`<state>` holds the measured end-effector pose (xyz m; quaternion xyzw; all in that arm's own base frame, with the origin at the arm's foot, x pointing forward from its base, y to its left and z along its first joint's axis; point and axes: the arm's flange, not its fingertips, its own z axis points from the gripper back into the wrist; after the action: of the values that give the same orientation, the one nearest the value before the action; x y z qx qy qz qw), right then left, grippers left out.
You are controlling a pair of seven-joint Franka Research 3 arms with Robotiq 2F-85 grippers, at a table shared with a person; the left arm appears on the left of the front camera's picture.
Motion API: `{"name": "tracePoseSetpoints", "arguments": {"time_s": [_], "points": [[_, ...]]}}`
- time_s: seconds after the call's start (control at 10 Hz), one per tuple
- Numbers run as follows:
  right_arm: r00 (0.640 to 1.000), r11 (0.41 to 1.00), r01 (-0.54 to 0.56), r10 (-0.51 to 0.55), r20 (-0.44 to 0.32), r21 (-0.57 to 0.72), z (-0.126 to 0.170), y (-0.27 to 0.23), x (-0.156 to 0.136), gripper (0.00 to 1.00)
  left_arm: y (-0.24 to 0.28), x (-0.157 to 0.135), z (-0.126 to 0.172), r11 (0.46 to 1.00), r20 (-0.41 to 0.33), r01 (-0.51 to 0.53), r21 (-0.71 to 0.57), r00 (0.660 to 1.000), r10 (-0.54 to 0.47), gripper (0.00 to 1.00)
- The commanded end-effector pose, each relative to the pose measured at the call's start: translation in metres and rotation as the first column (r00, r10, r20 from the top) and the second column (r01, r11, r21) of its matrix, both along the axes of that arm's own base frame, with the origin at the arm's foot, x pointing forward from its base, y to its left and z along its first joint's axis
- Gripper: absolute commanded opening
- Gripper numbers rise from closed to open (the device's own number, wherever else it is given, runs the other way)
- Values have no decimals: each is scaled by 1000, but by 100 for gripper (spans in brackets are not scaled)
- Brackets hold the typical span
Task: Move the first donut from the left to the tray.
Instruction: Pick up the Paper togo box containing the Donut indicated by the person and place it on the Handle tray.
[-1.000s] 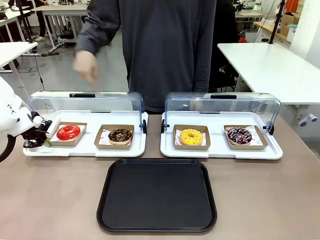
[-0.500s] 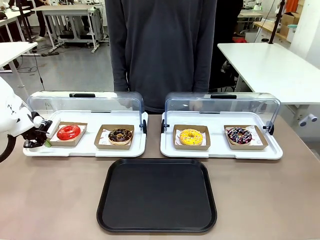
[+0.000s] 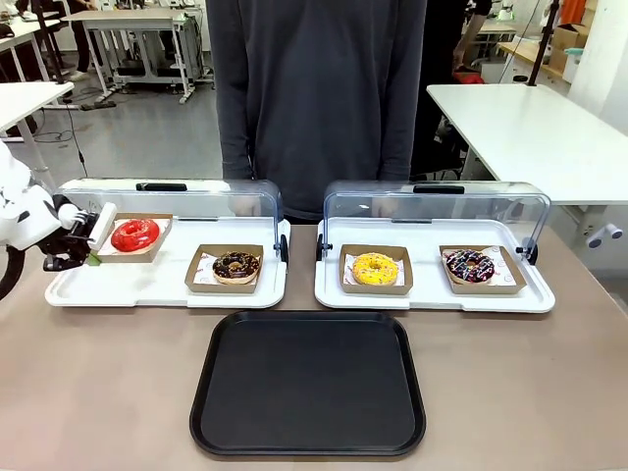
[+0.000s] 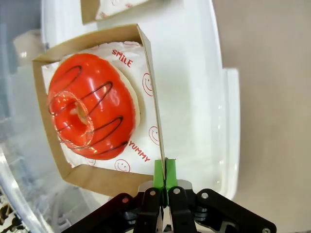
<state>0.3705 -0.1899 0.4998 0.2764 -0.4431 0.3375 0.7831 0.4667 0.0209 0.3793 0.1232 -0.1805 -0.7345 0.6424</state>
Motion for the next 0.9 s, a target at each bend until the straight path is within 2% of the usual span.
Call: {"name": "tracePoseSetpoints", "arguments": {"time_s": [0.0, 0.2, 0.5, 0.8], "points": [[999, 1000, -3, 3, 33, 13, 2, 0, 3, 100, -28, -40, 28, 1000, -4, -18, 3, 1000, 18, 1], [999, 1000, -3, 3, 33, 13, 2, 0, 3, 100, -65, -75, 45, 1000, -37, -27, 5, 999, 27, 1], [999, 1000, -3, 3, 33, 13, 2, 0, 3, 100, -128, -124, 52, 1000, -80, -18, 16, 997, 19, 1], [999, 1000, -3, 3, 33, 13, 2, 0, 3, 100, -184, -151, 36, 1000, -131, 20, 10, 991, -18, 1]]}}
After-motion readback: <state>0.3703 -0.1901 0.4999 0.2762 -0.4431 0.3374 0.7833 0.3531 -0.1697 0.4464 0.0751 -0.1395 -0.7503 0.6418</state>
